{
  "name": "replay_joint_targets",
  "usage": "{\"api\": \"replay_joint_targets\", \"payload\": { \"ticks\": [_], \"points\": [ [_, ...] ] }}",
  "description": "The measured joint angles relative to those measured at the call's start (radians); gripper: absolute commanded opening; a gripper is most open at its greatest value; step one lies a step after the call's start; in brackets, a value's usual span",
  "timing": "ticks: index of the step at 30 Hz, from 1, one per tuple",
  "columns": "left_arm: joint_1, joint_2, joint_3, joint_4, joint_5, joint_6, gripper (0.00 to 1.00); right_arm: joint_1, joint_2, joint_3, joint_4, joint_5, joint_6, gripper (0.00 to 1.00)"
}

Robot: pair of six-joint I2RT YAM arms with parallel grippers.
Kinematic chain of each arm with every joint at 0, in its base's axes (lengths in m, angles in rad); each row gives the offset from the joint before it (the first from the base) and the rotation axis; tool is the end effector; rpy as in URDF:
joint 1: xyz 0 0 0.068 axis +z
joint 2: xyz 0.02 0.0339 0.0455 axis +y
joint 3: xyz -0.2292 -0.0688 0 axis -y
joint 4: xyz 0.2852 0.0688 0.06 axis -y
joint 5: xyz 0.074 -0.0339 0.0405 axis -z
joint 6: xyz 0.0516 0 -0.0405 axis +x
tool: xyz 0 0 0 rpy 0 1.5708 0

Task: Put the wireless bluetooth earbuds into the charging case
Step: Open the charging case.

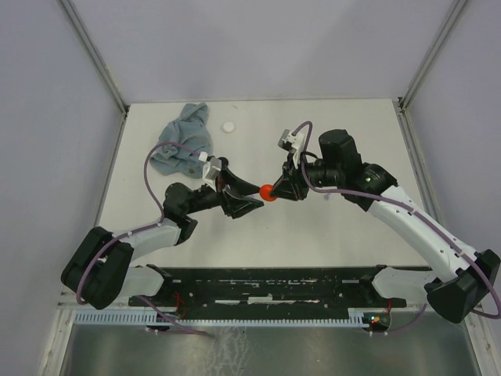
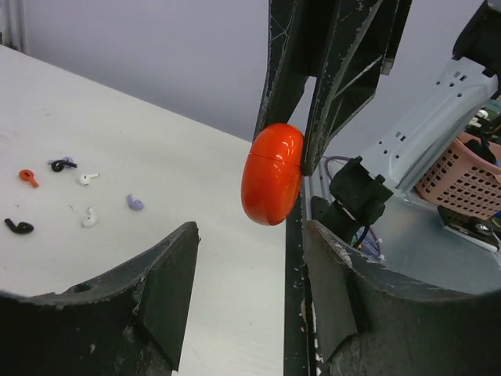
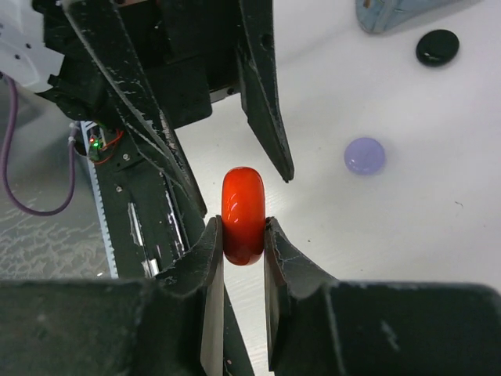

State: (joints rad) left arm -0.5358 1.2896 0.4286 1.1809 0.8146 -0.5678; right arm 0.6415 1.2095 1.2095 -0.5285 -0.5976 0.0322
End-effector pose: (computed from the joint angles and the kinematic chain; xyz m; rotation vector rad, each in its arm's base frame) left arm 0.2316 -0.1812 0.1909 0.7517 1.3053 -1.4137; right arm 0.2430 0.2177 0.3291 -0.9991 1.9206 1.0243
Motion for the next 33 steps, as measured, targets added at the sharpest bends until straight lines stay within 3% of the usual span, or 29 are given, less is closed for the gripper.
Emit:
{"api": "replay_joint_targets", "payload": {
  "ticks": [11, 18, 33],
  "points": [
    [-0.012, 0.004, 0.002, 0.086, 0.08, -0.066, 0.51, 0.0, -0.002, -0.017, 0.055, -0.145, -0.032, 0.02],
    [-0.025, 0.004, 0.014, 0.098, 0.113, -0.084, 0.46, 0.0, 0.03, -0.002, 0.003, -0.174, -0.085, 0.02],
    [-0.052, -0.002, 0.042, 0.005, 0.13, -0.053, 0.35, 0.0, 0.058, 0.061, -0.12, -0.188, -0.145, 0.03]
  ]
}}
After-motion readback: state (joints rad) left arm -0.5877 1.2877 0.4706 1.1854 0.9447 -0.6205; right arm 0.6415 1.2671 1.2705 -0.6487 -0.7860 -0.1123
